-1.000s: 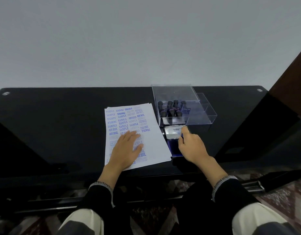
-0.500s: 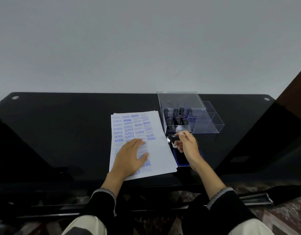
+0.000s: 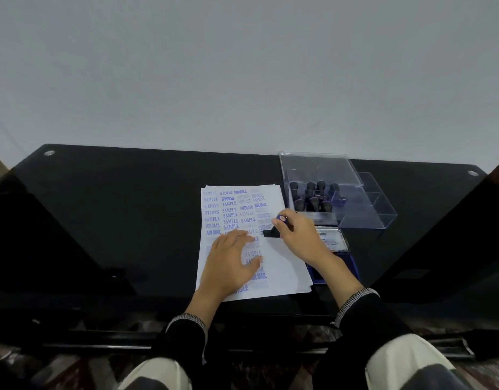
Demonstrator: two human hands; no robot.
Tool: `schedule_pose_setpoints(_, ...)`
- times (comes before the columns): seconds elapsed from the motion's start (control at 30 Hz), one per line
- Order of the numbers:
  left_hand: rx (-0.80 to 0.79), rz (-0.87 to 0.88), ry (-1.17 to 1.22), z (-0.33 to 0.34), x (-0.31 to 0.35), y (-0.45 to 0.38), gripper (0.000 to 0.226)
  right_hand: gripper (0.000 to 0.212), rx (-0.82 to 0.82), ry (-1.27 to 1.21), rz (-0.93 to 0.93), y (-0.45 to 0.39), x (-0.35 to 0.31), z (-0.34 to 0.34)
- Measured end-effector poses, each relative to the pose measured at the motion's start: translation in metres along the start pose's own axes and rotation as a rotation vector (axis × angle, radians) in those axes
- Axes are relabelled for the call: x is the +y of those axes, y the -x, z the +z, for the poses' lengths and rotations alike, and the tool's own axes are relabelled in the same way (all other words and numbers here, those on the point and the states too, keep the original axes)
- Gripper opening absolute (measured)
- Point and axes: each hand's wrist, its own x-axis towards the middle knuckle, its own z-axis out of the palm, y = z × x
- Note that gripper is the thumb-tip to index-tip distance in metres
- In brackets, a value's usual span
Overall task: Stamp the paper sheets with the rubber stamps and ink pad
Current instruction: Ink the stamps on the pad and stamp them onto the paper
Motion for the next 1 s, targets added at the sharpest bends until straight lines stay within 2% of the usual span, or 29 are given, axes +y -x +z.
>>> schedule_pose_setpoints(0.37,-0.024,0.023,-0.031,0.0,0.0,-0.001,0.044,0.018,-0.025,0.208,-0.032,-0.002,-0.001,0.01)
schedule_pose_setpoints(1.0,-0.033,-0.004,-0.028,-0.001,0.002,-0.001,0.042,0.023,-0.019,0.348,-0.042,0.0,-0.003,0.018)
